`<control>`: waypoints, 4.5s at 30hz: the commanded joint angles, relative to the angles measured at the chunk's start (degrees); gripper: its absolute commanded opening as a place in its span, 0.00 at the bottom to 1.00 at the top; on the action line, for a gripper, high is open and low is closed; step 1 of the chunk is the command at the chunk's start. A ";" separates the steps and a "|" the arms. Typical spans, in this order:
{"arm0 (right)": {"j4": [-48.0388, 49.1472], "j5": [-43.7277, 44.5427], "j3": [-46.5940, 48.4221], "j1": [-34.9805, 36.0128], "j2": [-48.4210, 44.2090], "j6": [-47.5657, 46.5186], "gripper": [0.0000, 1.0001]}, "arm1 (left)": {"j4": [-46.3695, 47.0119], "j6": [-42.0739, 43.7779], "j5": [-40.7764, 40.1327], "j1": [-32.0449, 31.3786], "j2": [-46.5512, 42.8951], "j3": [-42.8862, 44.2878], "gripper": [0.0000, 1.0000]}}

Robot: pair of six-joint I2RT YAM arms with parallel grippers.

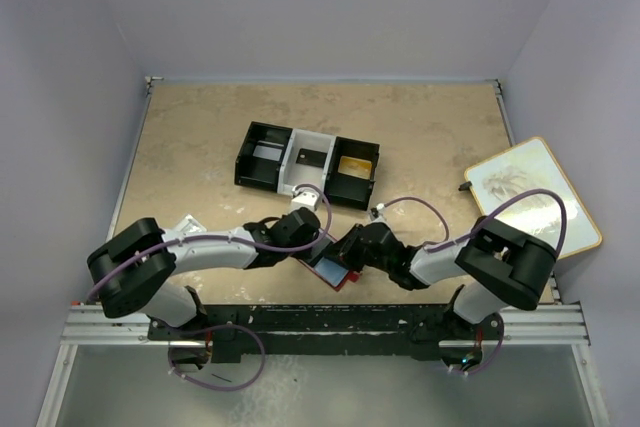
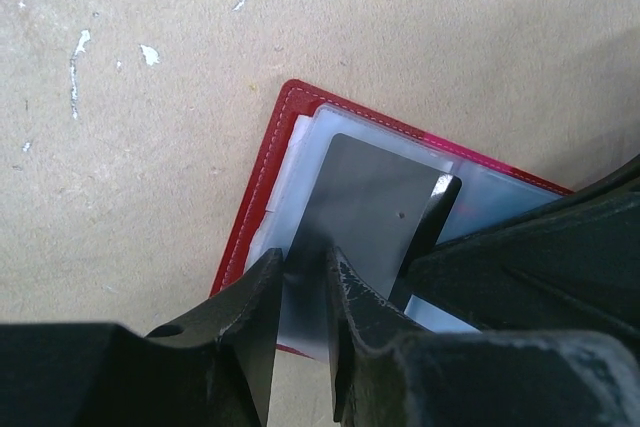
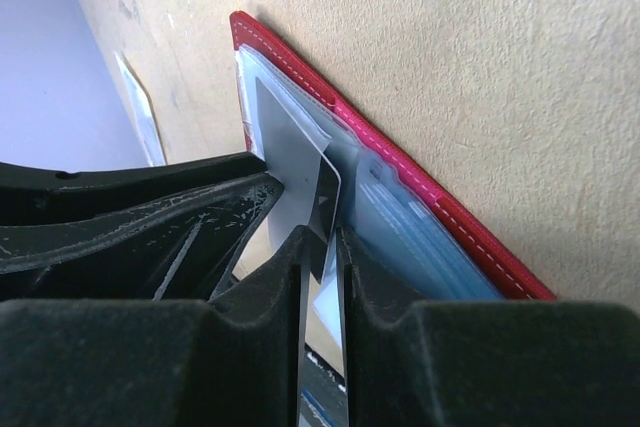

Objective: Take the credit cards out of the card holder

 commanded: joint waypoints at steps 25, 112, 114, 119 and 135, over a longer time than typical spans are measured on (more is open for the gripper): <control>-2.44 -0.92 -5.32 -0.21 -9.50 -3.35 0.02 | -0.13 -1.49 2.68 0.21 -2.38 -2.32 0.21; -1.54 0.93 -7.04 -0.85 -13.34 -6.59 0.00 | -1.59 -5.82 -1.54 0.21 -9.91 -4.59 0.21; -7.66 3.06 -6.09 -0.85 -17.44 -7.58 0.00 | -1.96 -6.11 -2.31 0.21 -10.53 -4.41 0.21; -21.88 9.61 -3.28 -0.84 -27.46 -10.82 0.00 | -3.62 -6.83 -4.62 0.23 -14.37 -4.54 0.22; -16.18 14.02 0.05 -0.84 -41.09 -29.09 0.00 | -28.54 2.22 -12.82 0.25 -20.39 11.78 0.50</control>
